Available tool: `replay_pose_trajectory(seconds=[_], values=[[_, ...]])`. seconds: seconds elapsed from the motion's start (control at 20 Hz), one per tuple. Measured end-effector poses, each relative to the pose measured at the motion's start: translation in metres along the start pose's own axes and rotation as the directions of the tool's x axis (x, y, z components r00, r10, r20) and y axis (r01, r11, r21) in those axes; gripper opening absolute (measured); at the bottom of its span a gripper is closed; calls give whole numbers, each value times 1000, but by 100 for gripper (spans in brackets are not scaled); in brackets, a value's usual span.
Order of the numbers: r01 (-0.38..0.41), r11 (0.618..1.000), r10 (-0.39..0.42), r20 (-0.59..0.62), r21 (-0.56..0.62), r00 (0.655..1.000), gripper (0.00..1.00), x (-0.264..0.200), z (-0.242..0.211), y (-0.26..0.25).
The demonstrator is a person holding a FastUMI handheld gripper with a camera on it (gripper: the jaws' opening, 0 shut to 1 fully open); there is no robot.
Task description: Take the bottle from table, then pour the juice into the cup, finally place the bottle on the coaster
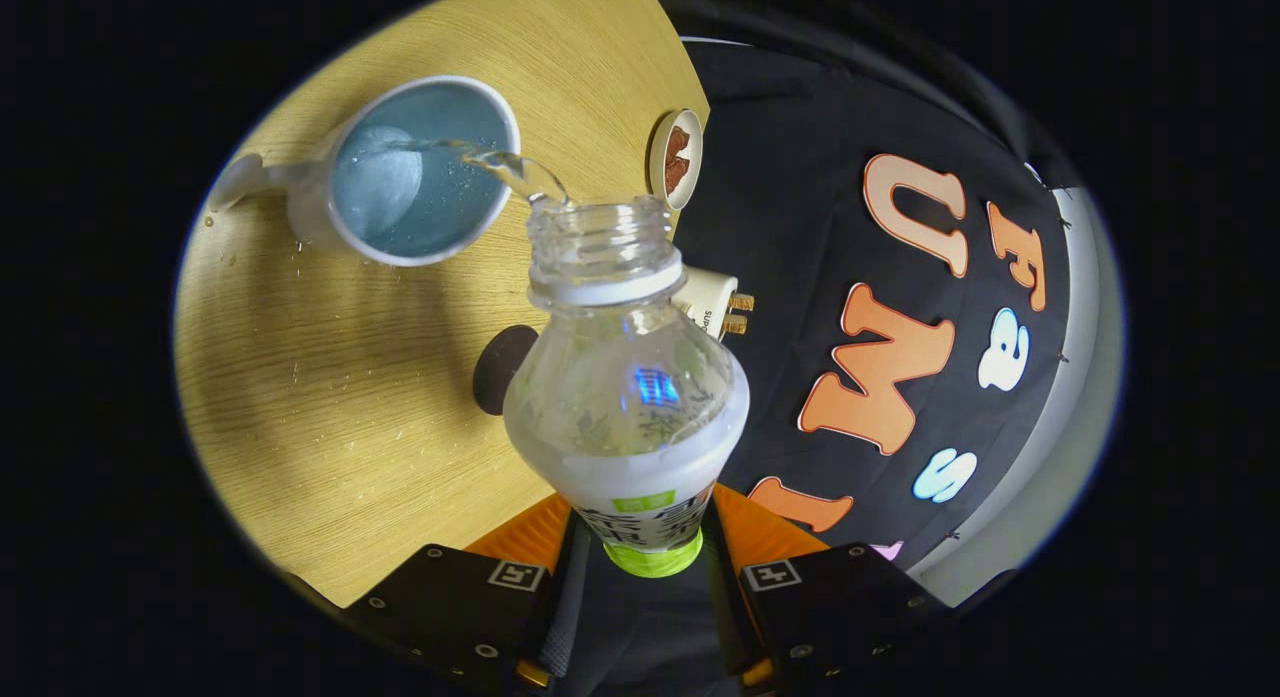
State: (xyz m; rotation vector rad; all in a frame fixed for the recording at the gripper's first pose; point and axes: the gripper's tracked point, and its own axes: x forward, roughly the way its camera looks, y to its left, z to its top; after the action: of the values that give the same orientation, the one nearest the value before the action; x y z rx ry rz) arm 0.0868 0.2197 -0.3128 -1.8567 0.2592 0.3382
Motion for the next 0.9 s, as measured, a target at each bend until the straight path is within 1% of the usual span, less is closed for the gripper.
replay_pose_trajectory(seconds=[0.25, 0.9], values=[[14, 999, -14, 12, -30, 1000, 57, 2, 3, -6], [11, 996, -9, 19, -90, 1000, 57, 5, 6, -5]])
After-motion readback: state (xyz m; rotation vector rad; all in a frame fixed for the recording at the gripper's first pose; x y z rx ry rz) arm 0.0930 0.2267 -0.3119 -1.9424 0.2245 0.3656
